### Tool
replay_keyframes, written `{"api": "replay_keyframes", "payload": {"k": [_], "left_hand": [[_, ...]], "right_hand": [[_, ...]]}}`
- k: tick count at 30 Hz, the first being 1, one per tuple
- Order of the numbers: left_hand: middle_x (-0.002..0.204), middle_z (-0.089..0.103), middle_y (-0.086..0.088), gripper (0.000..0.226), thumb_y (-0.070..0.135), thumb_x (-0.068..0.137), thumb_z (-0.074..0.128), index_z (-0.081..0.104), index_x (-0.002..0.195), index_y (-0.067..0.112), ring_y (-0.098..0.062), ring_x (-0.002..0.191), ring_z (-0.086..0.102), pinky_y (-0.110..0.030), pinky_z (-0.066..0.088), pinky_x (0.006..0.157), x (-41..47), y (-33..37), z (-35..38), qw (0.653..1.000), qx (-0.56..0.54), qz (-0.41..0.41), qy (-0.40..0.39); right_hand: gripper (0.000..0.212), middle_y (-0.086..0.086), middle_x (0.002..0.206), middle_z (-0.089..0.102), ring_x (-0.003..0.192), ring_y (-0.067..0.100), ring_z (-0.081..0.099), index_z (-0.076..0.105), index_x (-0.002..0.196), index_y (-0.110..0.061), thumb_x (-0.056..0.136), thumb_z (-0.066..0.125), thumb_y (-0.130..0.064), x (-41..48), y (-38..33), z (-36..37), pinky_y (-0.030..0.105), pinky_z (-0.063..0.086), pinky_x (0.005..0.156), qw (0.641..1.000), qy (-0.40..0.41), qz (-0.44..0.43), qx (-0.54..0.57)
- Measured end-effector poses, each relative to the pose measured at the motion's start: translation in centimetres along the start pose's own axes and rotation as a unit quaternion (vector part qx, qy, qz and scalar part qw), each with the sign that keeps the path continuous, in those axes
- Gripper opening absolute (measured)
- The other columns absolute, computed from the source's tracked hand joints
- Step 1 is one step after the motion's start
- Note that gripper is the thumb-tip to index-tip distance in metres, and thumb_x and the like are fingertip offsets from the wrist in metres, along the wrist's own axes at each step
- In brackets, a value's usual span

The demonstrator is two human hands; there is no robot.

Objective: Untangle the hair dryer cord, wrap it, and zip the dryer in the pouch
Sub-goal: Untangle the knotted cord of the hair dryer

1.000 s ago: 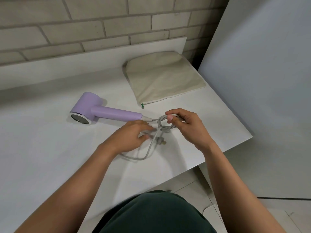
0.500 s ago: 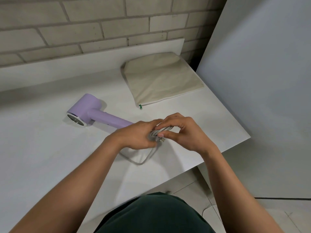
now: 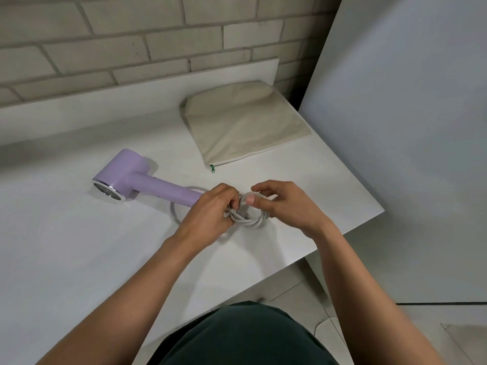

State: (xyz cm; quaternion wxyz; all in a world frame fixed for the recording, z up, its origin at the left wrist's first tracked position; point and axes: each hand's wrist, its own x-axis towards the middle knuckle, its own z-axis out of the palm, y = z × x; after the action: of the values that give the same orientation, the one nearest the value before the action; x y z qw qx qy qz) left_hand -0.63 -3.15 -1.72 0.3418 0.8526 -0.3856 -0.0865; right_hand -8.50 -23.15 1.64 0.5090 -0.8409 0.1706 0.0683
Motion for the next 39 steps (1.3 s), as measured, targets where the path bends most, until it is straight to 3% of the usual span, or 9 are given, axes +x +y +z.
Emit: {"api": "replay_keyframes", "payload": {"k": [4, 8, 10, 13, 16, 19, 24, 31, 39], "left_hand": [[0.101, 0.055, 0.008, 0.035, 0.012, 0.077, 0.080, 0.052, 0.095, 0.023, -0.013, 0.087, 0.055, -0.038, 0.050, 0.072, -0.5, -0.2, -0.2, 1.000, -0.012, -0.002, -0.020], [0.120, 0.056, 0.020, 0.073, 0.044, 0.074, 0.088, 0.042, 0.131, 0.037, 0.002, 0.106, 0.059, -0.013, 0.047, 0.083, -0.8, 0.4, -1.9, 0.990, -0.091, -0.070, -0.075], [0.119, 0.061, 0.020, 0.070, 0.042, 0.081, 0.084, 0.043, 0.137, 0.035, 0.007, 0.106, 0.060, -0.006, 0.046, 0.083, -0.6, 0.4, -2.2, 0.987, -0.109, -0.098, -0.060], [0.099, 0.072, 0.013, 0.034, 0.022, 0.091, 0.076, 0.061, 0.122, 0.025, 0.004, 0.090, 0.066, -0.020, 0.053, 0.084, 0.1, 0.2, -2.1, 0.987, -0.112, -0.115, 0.002], [0.085, 0.073, 0.010, 0.023, 0.014, 0.089, 0.076, 0.069, 0.107, 0.025, -0.002, 0.074, 0.067, -0.023, 0.053, 0.077, 0.5, 0.2, -1.8, 0.977, -0.150, -0.149, 0.025], [0.085, 0.072, 0.005, 0.022, 0.012, 0.090, 0.075, 0.071, 0.106, 0.027, -0.013, 0.077, 0.070, -0.032, 0.058, 0.082, 0.8, 0.4, -1.5, 0.966, -0.196, -0.165, 0.044], [0.089, 0.072, -0.001, 0.021, 0.014, 0.095, 0.069, 0.072, 0.112, 0.028, -0.017, 0.083, 0.072, -0.038, 0.058, 0.085, 1.1, 0.5, -1.4, 0.968, -0.197, -0.149, 0.046], [0.095, 0.072, 0.004, 0.024, 0.012, 0.094, 0.070, 0.073, 0.111, 0.029, -0.011, 0.078, 0.076, -0.039, 0.059, 0.089, 1.3, 1.1, -2.2, 0.970, -0.200, -0.134, 0.035], [0.104, 0.072, 0.010, 0.033, 0.021, 0.092, 0.073, 0.063, 0.119, 0.038, -0.008, 0.082, 0.074, -0.033, 0.058, 0.086, 1.7, 0.9, -2.6, 0.979, -0.168, -0.111, -0.026]], "right_hand": [[0.014, -0.007, 0.089, 0.077, 0.070, 0.009, 0.071, 0.078, 0.104, -0.022, 0.091, 0.077, -0.021, 0.2, 0.1, 1.0, 0.025, 0.053, 0.071, 0.999, 0.009, -0.040, 0.005], [0.015, -0.002, 0.092, 0.077, 0.067, 0.016, 0.071, 0.077, 0.106, -0.021, 0.092, 0.076, -0.015, 0.2, 0.3, 0.9, 0.028, 0.055, 0.071, 0.998, 0.021, -0.035, 0.049], [0.017, 0.000, 0.091, 0.078, 0.068, 0.017, 0.070, 0.076, 0.106, -0.019, 0.092, 0.076, -0.011, 0.1, 0.2, 0.7, 0.032, 0.056, 0.074, 0.997, 0.015, -0.038, 0.071], [0.018, 0.003, 0.092, 0.079, 0.074, 0.018, 0.069, 0.075, 0.106, -0.018, 0.091, 0.076, -0.007, 0.0, -0.1, 0.6, 0.038, 0.057, 0.080, 0.995, 0.007, -0.038, 0.095], [0.020, 0.006, 0.093, 0.079, 0.082, 0.024, 0.071, 0.071, 0.104, -0.017, 0.089, 0.079, -0.006, -0.2, -0.3, 0.4, 0.041, 0.056, 0.083, 0.993, 0.004, -0.031, 0.111], [0.028, 0.008, 0.095, 0.079, 0.093, 0.033, 0.073, 0.068, 0.109, -0.018, 0.087, 0.081, -0.007, -0.5, -0.4, -0.1, 0.047, 0.057, 0.089, 0.992, 0.001, -0.011, 0.126], [0.015, 0.004, 0.098, 0.075, 0.084, 0.030, 0.075, 0.075, 0.100, -0.023, 0.088, 0.082, -0.019, -0.7, -0.3, -0.3, 0.053, 0.061, 0.085, 0.993, 0.038, -0.027, 0.106], [0.015, -0.015, 0.094, 0.073, 0.081, 0.000, 0.066, 0.075, 0.106, -0.032, 0.091, 0.076, -0.028, -0.2, -1.1, 0.7, 0.014, 0.049, 0.072, 0.990, 0.089, -0.084, -0.074], [0.003, -0.010, 0.093, 0.072, 0.091, 0.011, 0.064, 0.063, 0.098, -0.025, 0.098, 0.065, -0.023, -0.2, -1.8, 1.7, 0.032, 0.051, 0.076, 0.990, 0.120, -0.076, -0.014]]}}
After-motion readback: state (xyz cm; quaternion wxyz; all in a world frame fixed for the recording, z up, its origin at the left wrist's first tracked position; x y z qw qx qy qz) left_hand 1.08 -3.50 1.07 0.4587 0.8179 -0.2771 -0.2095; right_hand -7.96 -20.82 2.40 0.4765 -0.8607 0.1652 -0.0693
